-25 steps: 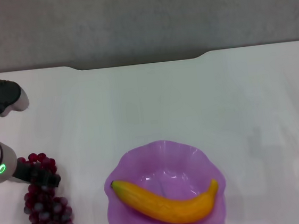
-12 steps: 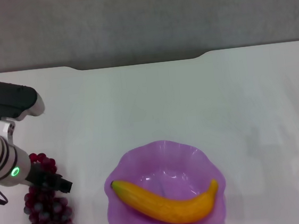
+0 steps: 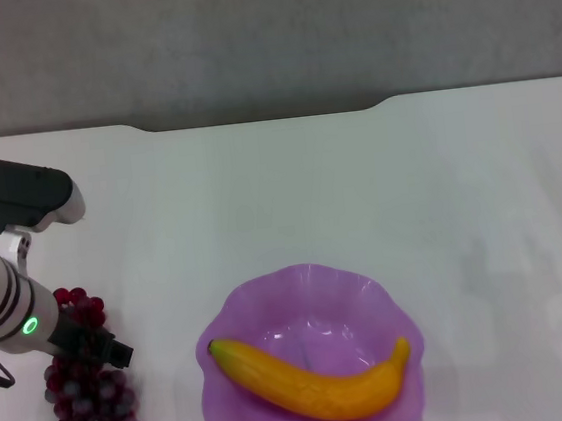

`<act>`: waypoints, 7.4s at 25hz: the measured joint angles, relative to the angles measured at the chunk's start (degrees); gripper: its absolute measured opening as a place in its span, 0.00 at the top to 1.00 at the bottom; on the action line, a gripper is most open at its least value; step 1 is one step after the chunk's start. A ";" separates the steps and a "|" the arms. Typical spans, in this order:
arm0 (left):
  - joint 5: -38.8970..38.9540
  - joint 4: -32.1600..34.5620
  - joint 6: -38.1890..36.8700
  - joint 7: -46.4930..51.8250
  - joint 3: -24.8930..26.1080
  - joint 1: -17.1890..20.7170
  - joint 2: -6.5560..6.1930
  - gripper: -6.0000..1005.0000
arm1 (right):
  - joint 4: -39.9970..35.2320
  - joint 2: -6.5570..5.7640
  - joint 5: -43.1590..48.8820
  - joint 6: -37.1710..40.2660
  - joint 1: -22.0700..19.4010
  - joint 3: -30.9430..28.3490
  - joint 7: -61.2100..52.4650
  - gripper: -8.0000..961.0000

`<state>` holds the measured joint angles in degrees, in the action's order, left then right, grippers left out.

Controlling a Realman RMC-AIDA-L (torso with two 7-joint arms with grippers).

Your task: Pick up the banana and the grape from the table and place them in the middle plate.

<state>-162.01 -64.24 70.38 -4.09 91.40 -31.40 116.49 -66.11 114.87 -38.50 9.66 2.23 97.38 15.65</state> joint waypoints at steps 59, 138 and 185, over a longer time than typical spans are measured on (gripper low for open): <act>-2.65 -40.99 3.78 -5.77 0.75 13.33 -0.25 0.81 | -0.07 0.00 0.00 -0.08 -0.17 0.69 0.00 0.30; 25.87 -10.32 -37.19 -36.95 -24.39 12.57 -0.06 0.80 | -0.24 0.00 0.00 -0.17 0.43 2.17 0.00 0.30; 25.36 -28.13 -51.00 -46.62 -20.00 25.60 -0.22 0.15 | -2.01 0.00 0.33 -0.17 0.34 2.37 0.02 0.30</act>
<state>-136.65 -92.37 19.38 -50.71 71.40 -5.80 116.27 -68.12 114.87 -38.17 9.49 2.57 99.75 15.67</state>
